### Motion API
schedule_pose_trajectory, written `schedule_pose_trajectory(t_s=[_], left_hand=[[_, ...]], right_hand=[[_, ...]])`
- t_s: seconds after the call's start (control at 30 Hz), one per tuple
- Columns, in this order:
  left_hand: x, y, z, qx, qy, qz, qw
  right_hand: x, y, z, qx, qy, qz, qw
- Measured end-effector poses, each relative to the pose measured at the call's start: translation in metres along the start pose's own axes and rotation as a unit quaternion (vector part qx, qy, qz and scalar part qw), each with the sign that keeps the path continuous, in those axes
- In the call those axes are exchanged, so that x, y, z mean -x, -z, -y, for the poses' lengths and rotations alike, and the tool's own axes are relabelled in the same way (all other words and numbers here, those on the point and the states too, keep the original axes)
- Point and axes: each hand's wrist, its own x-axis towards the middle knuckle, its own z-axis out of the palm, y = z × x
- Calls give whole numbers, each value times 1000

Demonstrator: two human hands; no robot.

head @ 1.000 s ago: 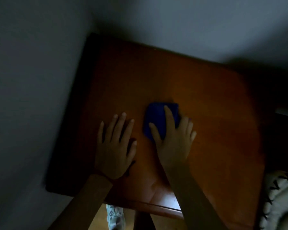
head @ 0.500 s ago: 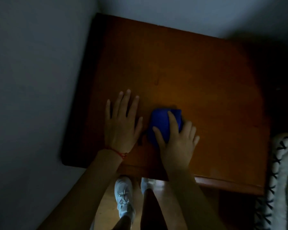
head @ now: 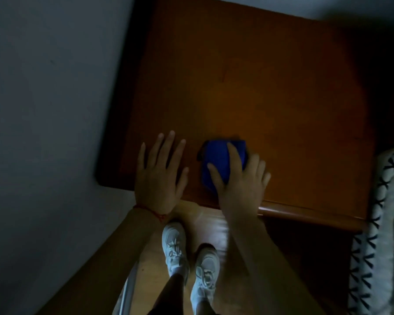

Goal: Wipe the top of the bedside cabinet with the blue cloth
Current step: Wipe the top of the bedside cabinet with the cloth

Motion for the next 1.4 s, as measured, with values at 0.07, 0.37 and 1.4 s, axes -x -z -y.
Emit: schedule_pose_trajectory(t_s=[0.07, 0.37, 1.4], left_hand=[[1, -1, 0, 0, -4, -9, 1000], [0, 0, 3, 19, -12, -9, 1000], [-67, -3, 26, 45, 14, -17, 999]], right_hand=[[-30, -1, 5, 9, 13, -31, 999], [50, -1, 1, -31, -28, -2, 999], [-75, -13, 26, -4, 58, -28, 998]])
